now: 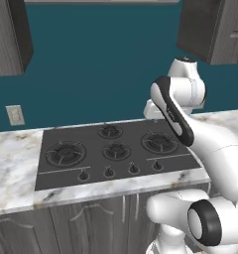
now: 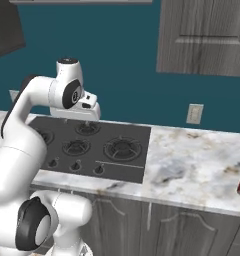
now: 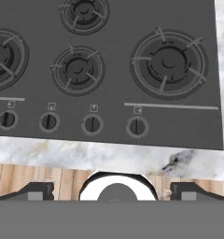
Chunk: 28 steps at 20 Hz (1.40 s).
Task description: Four empty soda cans are scattered around the kitchen. Gather all the cans and cluster them next to the stove for recycling.
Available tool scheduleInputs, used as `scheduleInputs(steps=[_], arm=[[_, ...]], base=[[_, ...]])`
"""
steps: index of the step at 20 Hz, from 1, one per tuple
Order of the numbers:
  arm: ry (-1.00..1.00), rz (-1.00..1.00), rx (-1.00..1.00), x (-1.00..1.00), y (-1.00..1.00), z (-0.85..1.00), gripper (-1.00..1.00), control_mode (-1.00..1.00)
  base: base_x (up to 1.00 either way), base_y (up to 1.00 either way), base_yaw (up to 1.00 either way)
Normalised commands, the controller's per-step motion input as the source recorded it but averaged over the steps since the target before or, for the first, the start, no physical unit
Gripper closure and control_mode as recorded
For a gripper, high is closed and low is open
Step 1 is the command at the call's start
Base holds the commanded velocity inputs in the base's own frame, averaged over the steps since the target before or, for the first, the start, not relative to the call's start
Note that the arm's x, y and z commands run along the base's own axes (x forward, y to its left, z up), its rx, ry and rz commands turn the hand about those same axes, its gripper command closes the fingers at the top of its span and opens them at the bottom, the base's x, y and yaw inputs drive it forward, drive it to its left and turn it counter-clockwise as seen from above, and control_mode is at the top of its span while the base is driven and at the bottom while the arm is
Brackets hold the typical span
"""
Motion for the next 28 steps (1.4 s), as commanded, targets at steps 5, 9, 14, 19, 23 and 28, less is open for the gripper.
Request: scheduleInputs(steps=[5, 9, 14, 19, 23, 28], arm=[[0.00, 0.00, 0.00, 0.00, 0.00, 0.00, -1.00, 1.00], [0.00, 0.00, 0.00, 0.00, 0.00, 0.00, -1.00, 1.00], [0.00, 0.00, 0.00, 0.00, 0.00, 0.00, -1.00, 1.00], [0.00, 0.00, 0.00, 0.00, 0.00, 0.00, -1.00, 1.00], [0.00, 0.00, 0.00, 0.00, 0.00, 0.00, -1.00, 1.00], [0.00, 0.00, 0.00, 0.00, 0.00, 0.00, -1.00, 1.00]], base=[[-0.05, -0.49, 0.00], [-0.01, -0.61, 0.00], [-0.03, -0.60, 0.00], [-0.07, -0.56, 0.00], [-0.09, -0.50, 0.00], [-0.09, -0.46, 0.00]])
